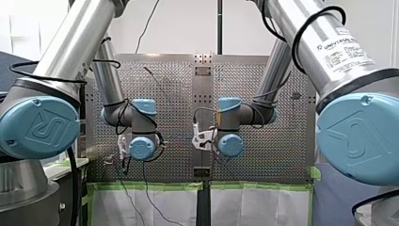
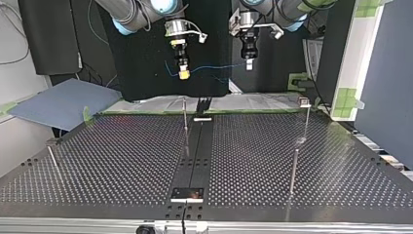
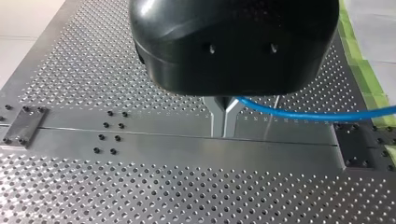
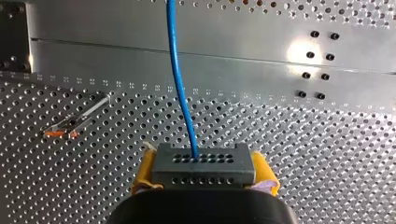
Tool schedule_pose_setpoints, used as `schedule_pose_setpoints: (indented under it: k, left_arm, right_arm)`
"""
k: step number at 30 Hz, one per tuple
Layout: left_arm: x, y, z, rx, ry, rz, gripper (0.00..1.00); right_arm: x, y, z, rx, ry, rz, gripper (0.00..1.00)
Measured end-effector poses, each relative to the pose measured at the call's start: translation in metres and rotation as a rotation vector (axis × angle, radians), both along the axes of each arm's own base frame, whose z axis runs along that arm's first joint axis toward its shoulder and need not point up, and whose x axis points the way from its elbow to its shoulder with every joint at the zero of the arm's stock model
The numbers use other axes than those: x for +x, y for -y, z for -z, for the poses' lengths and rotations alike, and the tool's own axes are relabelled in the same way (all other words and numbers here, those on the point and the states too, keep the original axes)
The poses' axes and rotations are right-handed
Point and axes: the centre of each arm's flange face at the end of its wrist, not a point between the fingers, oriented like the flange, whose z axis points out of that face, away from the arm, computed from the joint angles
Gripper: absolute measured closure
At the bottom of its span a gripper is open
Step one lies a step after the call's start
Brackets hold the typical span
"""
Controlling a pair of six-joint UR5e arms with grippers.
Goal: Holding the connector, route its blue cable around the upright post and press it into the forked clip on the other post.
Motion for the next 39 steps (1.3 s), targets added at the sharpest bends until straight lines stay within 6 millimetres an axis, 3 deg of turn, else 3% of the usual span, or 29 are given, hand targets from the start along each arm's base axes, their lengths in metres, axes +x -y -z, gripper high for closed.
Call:
schedule_pose_setpoints:
  k: [26,39]
  left_arm:
    - [0.003,-0.001,0.003,0.012,0.003,-0.005,0.98]
    - [0.003,-0.002,0.035,0.094,-0.002,-0.009,0.98]
  right_arm:
    - [0.002,-0.001,0.001,0.002,-0.004,-0.001,1.00]
    - [0.018,0.010,0.037,0.071,-0.085,0.082,1.00]
